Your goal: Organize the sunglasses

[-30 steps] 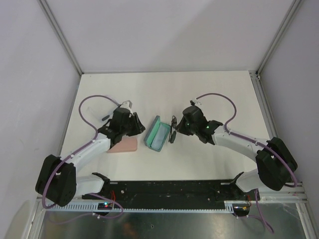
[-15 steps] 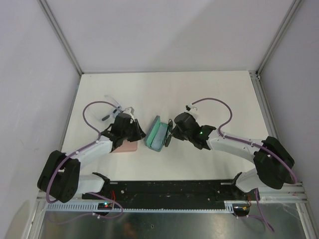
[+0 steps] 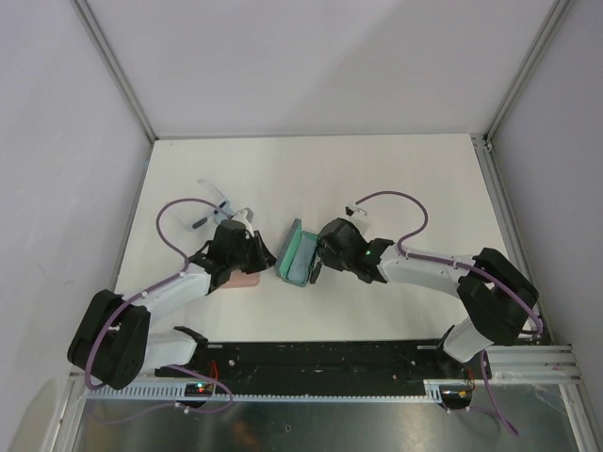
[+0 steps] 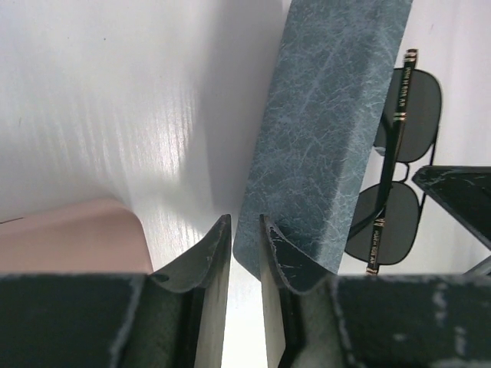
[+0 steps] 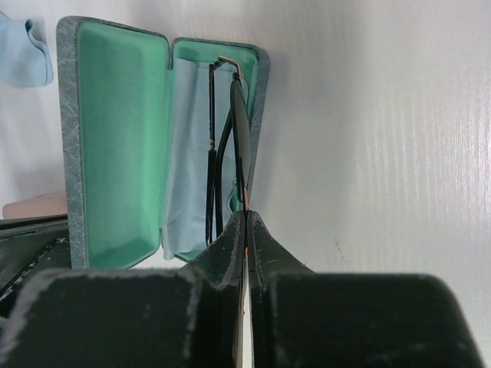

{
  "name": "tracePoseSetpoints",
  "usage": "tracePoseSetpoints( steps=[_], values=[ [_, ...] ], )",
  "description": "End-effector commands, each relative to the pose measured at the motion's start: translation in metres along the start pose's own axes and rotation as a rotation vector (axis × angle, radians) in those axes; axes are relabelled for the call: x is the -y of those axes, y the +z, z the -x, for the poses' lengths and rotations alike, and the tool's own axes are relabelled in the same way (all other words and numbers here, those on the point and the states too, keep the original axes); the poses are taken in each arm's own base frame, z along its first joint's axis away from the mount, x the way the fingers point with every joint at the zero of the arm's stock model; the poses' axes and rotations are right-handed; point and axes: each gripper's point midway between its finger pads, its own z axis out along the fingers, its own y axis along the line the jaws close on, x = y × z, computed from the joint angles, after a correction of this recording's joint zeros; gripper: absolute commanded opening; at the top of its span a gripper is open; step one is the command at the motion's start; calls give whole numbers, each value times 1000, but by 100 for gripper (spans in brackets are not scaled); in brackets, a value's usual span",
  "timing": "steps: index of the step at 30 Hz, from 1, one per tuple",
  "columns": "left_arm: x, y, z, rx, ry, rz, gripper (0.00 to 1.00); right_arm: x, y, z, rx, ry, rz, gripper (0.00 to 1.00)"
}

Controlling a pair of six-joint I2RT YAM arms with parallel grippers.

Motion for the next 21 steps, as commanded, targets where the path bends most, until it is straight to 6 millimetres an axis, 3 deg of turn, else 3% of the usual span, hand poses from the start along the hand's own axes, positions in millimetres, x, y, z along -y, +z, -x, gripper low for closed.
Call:
tracePoseSetpoints(
  steps=[1,12,21],
  values=[
    [15,-5,5,32,2,-69,25,-22,0,11,45,26,32,0],
    [22,-6,-3,18,8,-93,25,-26,-8,16,77,-8,10,0],
    [29,-6,-6,11,16,-109,25,-32,-1,10,60,-30,10,0]
  ],
)
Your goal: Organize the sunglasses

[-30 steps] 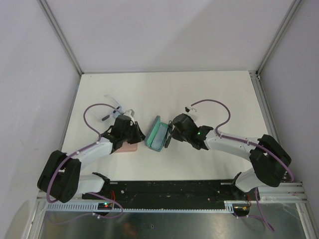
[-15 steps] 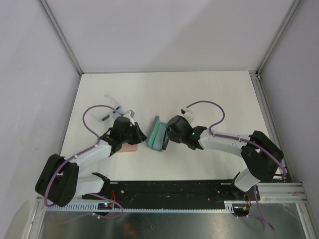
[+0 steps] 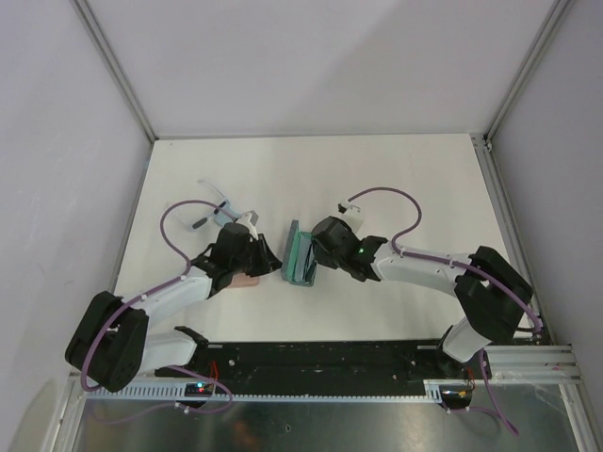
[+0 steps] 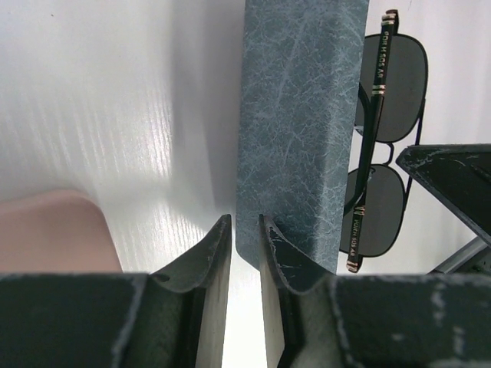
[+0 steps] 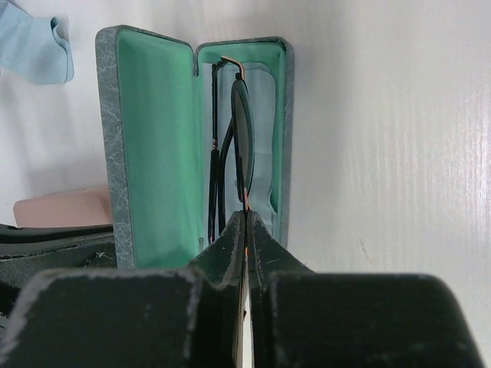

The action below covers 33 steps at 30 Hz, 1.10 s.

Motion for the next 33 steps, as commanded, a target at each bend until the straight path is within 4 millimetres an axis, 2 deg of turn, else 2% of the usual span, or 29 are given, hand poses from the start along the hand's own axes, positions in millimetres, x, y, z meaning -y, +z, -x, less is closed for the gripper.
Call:
tracePoseSetpoints(
  steps=[1,16,25,33],
  values=[
    [14,-3,4,26,4,-56,25,-14,2,10,44,-5,4,0],
    [15,-3,6,31,15,-56,24,-9,6,13,34,-132,-58,0],
    [17,-2,8,31,21,-59,24,0,18,5,-5,-192,-128,0],
    [17,-2,8,31,23,-59,24,5,16,9,8,-220,-168,0]
  ],
)
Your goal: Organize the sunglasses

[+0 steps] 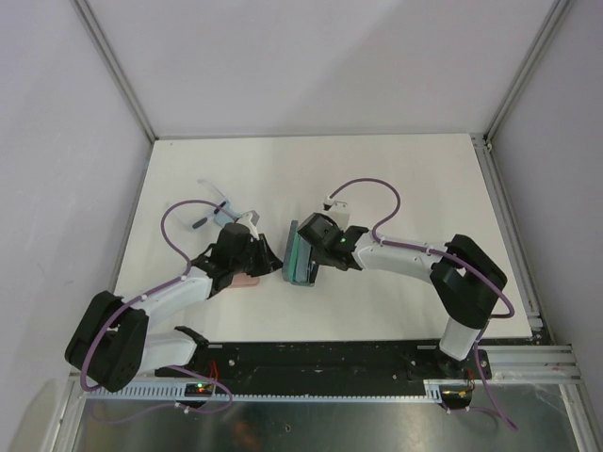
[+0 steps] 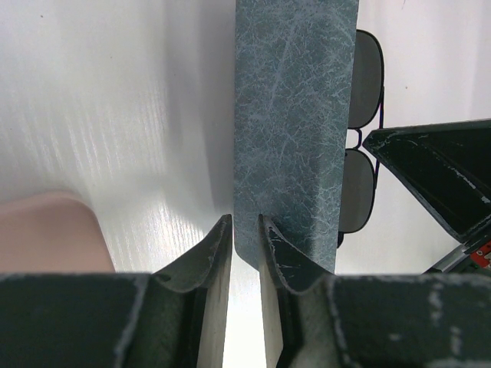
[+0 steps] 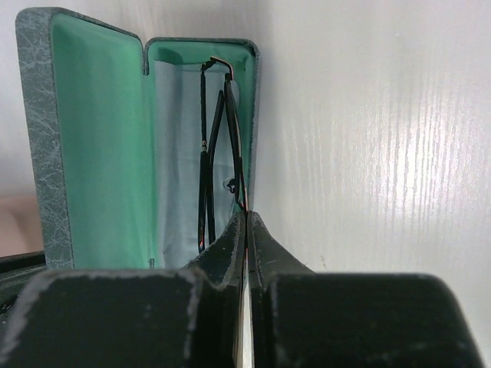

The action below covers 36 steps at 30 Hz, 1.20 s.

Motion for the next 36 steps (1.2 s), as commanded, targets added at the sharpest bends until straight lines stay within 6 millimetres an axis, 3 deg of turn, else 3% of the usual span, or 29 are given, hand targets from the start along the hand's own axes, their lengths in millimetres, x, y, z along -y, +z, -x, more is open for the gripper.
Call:
tracePoseSetpoints(
  steps=[1,9,13,16,27,36],
  values=[
    [13,-2,9,34,20,-47,24,-4,-6,16,50,-18,-23,0],
    [15,-2,10,34,23,-50,24,-8,-10,20,56,-25,-19,1],
    [14,-2,10,33,24,-48,24,-13,-10,20,51,-29,2,19],
    [14,-2,9,31,24,-48,24,-20,-10,17,35,-25,31,23],
    [13,-3,9,33,27,-50,24,-68,-5,0,-61,-2,245,24],
    [11,-4,6,33,30,-47,24,-73,-11,8,-32,-26,277,23]
  ],
)
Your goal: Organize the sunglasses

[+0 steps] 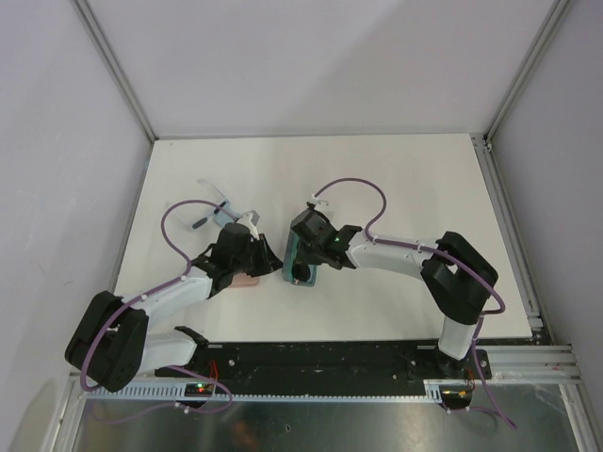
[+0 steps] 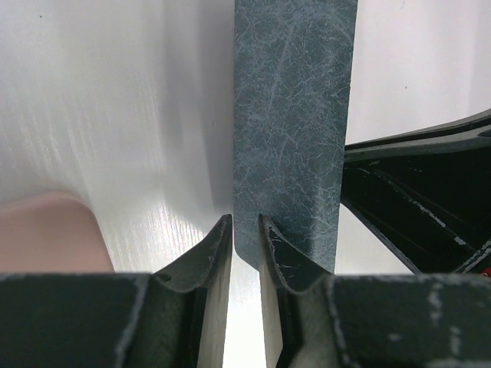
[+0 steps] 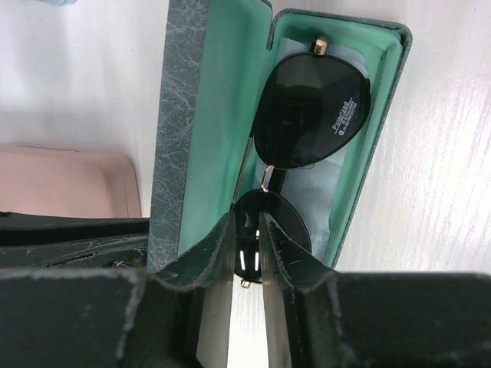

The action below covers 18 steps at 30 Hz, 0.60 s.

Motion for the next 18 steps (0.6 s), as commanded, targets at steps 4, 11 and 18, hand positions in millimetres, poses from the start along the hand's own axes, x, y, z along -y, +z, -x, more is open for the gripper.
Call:
tracePoseSetpoints(
  steps=[4,11,18],
  values=[
    [12,-4,9,40,36,-46,24,-21,-16,28,80,-18,58,21],
    [19,-4,30,80,73,-33,24,-2,-32,40,126,-38,-3,20],
    [20,-9,55,144,65,-17,24,33,-45,46,150,6,-3,20]
  ],
)
